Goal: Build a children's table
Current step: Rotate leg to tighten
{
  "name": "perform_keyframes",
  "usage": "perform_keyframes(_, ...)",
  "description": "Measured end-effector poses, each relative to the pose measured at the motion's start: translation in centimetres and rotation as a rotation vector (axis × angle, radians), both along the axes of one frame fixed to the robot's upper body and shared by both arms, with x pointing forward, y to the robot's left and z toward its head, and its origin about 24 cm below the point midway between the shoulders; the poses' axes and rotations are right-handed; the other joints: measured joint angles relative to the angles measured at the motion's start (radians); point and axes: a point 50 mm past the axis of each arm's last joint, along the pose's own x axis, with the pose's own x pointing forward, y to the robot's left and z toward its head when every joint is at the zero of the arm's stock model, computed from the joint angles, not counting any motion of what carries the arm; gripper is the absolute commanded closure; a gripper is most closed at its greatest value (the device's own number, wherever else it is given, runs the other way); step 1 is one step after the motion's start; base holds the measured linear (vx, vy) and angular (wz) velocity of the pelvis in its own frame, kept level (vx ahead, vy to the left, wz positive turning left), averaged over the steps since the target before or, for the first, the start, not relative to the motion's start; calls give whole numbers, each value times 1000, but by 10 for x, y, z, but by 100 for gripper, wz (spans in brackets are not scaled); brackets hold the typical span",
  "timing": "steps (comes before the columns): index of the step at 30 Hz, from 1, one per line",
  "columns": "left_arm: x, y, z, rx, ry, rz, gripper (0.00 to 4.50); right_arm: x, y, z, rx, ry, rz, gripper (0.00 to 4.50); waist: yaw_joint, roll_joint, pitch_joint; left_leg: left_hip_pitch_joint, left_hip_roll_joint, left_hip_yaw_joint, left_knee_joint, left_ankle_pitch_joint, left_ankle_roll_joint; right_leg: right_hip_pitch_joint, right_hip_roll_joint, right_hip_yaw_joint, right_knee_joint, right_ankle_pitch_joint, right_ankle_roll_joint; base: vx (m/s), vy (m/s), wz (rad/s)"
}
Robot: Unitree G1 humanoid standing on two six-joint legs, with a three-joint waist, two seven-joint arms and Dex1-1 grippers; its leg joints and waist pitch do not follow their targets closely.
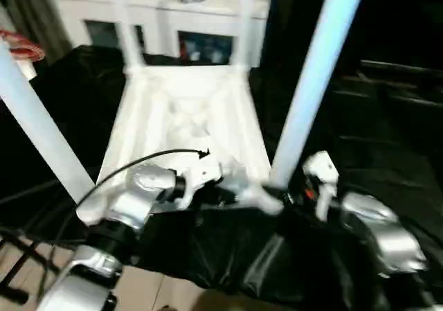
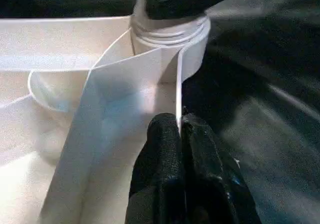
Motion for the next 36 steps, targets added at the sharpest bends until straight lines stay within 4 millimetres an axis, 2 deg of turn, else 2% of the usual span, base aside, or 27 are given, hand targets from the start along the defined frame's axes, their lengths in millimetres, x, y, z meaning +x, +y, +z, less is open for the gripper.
perform_keyframes(3,3,-8,-2,14,-35,70,450,12,12,-3,6,2,-154,253,-12,-3,0,5,0,-3,-1,0,0,0,0,-2,-1,0,0,0,0,0)
perform_keyframes(9,4,-17,-3,20,-47,120,450,20,21,-5,-9,-23,-249,253,-19,-3,-1,6,-1,-2,-2,0,0,1,0,-1,-7,0,0,0,0,0)
perform_keyframes(10,4,-17,-3,19,-46,121,450,20,21,-6,-6,-24,-250,201,-20,-2,-1,6,-1,-2,-2,0,0,1,0,-1,-9,0,0,0,0,0)
perform_keyframes(13,2,-21,-2,11,-43,105,450,20,18,-7,7,-10,-256,181,-21,-1,-1,6,-1,-2,-2,0,0,1,0,0,-12,0,0,0,0,0)
perform_keyframes(15,0,-23,-1,6,-35,73,450,19,15,-5,3,-8,-237,151,-11,1,-2,5,-1,0,-4,0,0,2,0,2,-15,4,-2,0,0,0)
perform_keyframes(18,-2,-22,1,-4,-25,37,450,14,8,-4,-6,-17,-157,143,1,2,-2,5,-1,2,-5,0,0,2,0,3,-15,11,-3,0,0,0)
perform_keyframes(24,-6,-11,3,-30,6,-40,450,3,-4,-2,-18,-2,27,143,9,6,-2,1,1,4,-9,0,0,-1,2,-1,-15,10,-4,17,-3,1)
perform_keyframes(30,-12,5,6,-6,35,-180,450,-20,-21,4,-27,60,323,143,41,7,-1,-2,1,5,-7,-1,1,-1,0,-1,-16,9,-5,0,0,0)
perform_keyframes(33,-15,7,6,0,48,-236,450,-27,-24,5,-37,85,425,143,57,7,0,-2,1,7,-6,0,1,0,0,1,-15,10,-5,0,0,0)
perform_keyframes(36,-16,12,7,8,58,-276,450,-33,-26,6,-28,103,484,143,61,7,0,-2,1,7,-6,0,1,0,0,1,-15,10,-5,0,0,0)
